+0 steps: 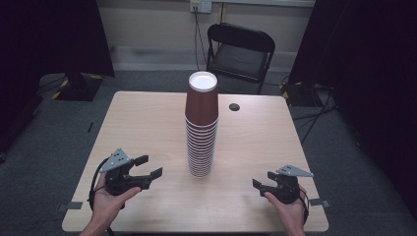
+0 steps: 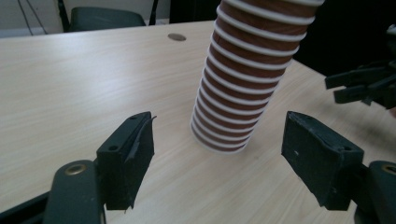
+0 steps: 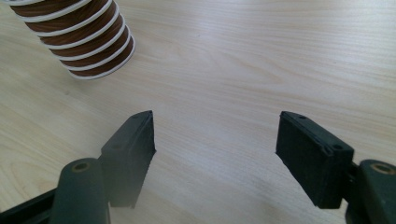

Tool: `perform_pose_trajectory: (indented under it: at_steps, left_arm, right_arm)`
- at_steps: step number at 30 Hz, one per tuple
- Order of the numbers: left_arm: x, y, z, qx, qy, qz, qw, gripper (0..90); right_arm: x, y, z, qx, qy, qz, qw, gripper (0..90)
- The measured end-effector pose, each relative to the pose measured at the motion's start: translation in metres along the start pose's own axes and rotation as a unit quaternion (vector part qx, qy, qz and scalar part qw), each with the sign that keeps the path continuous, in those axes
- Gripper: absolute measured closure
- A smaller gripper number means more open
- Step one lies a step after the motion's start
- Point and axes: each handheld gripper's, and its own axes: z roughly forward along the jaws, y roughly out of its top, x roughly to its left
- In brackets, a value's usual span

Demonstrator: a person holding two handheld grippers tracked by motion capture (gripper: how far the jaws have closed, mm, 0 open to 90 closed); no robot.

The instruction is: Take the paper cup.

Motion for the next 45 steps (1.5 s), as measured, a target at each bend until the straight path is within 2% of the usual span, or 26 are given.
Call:
perform_pose_trajectory:
  at_steps: [2, 4, 7, 9, 12, 15, 18, 21, 25, 30, 32, 35, 39, 42, 45]
  left_arm:
    - [0.000, 0.005, 0.002, 0.010, 0.004, 0.030, 0.9995, 25.3]
    - [-0.001, 0.010, 0.004, -0.006, 0.004, 0.031, 0.9995, 25.6]
    - [-0.003, 0.015, 0.007, -0.002, 0.004, 0.049, 0.9988, 25.7]
    - [-0.005, 0.019, 0.009, -0.005, 0.006, 0.053, 0.9986, 23.4]
    - [-0.007, 0.026, 0.011, -0.013, 0.000, 0.046, 0.9989, 17.4]
    - [-0.008, 0.033, 0.014, -0.016, -0.018, 0.028, 0.9993, 15.6]
    - [-0.010, 0.040, 0.016, -0.021, -0.020, 0.023, 0.9993, 16.4]
    - [-0.013, 0.047, 0.017, -0.028, -0.032, 0.026, 0.9988, 17.8]
    - [-0.017, 0.061, 0.018, -0.033, -0.034, 0.046, 0.9978, 15.6]
    - [-0.018, 0.078, 0.018, -0.046, -0.061, 0.048, 0.9959, 15.4]
    - [-0.019, 0.084, 0.018, -0.048, -0.060, 0.045, 0.9960, 15.6]
    - [-0.021, 0.092, 0.017, -0.054, -0.071, 0.042, 0.9952, 16.0]
    - [-0.025, 0.105, 0.019, -0.060, -0.086, 0.052, 0.9932, 16.0]
    - [-0.030, 0.117, 0.020, -0.077, -0.082, 0.064, 0.9916, 15.6]
    - [-0.032, 0.129, 0.021, -0.088, -0.088, 0.056, 0.9907, 15.5]
  right_arm:
    - [0.000, 0.000, 0.000, -0.002, 0.000, 0.000, 1.0000, 28.5]
    - [-0.001, 0.000, 0.000, -0.001, 0.002, 0.001, 1.0000, 28.5]
    - [-0.002, -0.001, 0.000, -0.001, 0.004, 0.005, 1.0000, 28.5]
    - [-0.003, -0.001, 0.001, 0.000, 0.002, 0.006, 1.0000, 28.5]
    - [-0.003, -0.002, 0.002, 0.003, 0.002, 0.004, 1.0000, 28.6]
    - [-0.001, -0.002, 0.002, 0.003, 0.015, 0.014, 0.9998, 29.2]
    - [0.001, -0.001, 0.002, 0.001, 0.016, 0.007, 0.9998, 29.1]
    - [0.001, -0.001, 0.001, 0.000, 0.014, 0.002, 0.9999, 29.0]
    - [0.000, -0.001, 0.002, 0.002, 0.013, 0.003, 0.9999, 28.8]
    - [0.000, -0.001, 0.002, 0.002, 0.010, 0.000, 1.0000, 28.2]
    - [0.000, -0.001, 0.002, 0.001, 0.009, -0.001, 1.0000, 27.9]
    - [-0.001, -0.002, 0.002, 0.002, 0.010, 0.002, 1.0000, 27.7]
    - [0.000, -0.002, 0.004, 0.007, 0.012, 0.001, 0.9999, 27.0]
    - [0.000, -0.002, 0.005, 0.010, 0.012, 0.001, 0.9999, 27.0]
    - [-0.001, -0.003, 0.006, 0.010, 0.017, 0.008, 0.9998, 26.1]
